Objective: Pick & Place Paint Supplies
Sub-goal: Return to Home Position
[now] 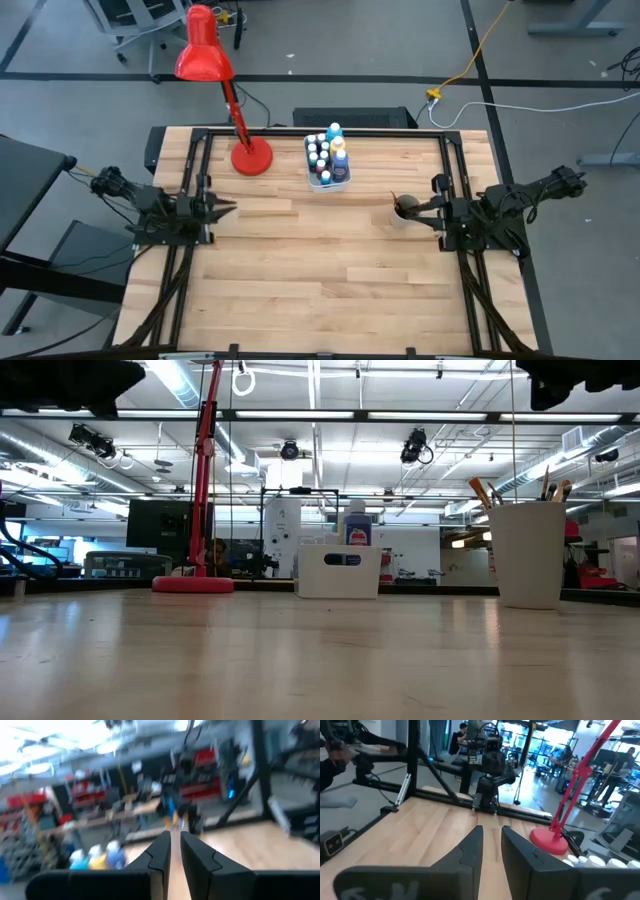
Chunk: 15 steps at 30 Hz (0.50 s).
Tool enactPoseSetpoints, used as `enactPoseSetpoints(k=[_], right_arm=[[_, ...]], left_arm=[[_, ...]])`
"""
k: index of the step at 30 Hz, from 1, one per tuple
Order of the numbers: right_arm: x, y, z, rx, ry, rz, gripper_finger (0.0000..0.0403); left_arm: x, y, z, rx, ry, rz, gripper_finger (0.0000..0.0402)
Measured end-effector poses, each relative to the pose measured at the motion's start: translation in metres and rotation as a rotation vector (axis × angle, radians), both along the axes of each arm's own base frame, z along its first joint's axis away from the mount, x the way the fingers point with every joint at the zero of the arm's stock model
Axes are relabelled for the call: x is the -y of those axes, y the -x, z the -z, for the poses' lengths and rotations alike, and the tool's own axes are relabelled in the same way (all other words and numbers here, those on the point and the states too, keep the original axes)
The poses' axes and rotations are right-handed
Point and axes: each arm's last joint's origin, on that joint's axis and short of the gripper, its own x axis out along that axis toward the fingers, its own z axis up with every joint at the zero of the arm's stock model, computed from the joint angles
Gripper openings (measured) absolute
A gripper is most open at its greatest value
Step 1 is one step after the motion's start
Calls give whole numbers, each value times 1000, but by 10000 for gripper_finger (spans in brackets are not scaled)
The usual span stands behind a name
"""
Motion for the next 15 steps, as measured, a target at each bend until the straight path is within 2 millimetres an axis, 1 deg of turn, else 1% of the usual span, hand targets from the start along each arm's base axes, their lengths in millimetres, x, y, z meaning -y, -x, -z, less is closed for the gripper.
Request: enactPoseSetpoints(k=[4,6,8,10,12,15], right_arm=[[1,4,8,5,1,-10,70],[2,6,10,17,-4,-9,70],[3,9,14,21,-5,-9,70],[5,12,17,42,-12,-10,70],[6,17,19,58,-8,-11,70],[9,25,20,101,-15,-11,70]], left_arm=[[7,-8,21,95,-54,64,52],[7,-11,30,111,-88,43,52],[7,-12,33,78,-85,27,53],[5,-12,31,100,-64,19,53],[4,-11,28,131,-84,18,53],[2,-12,29,108,-114,-22,53]])
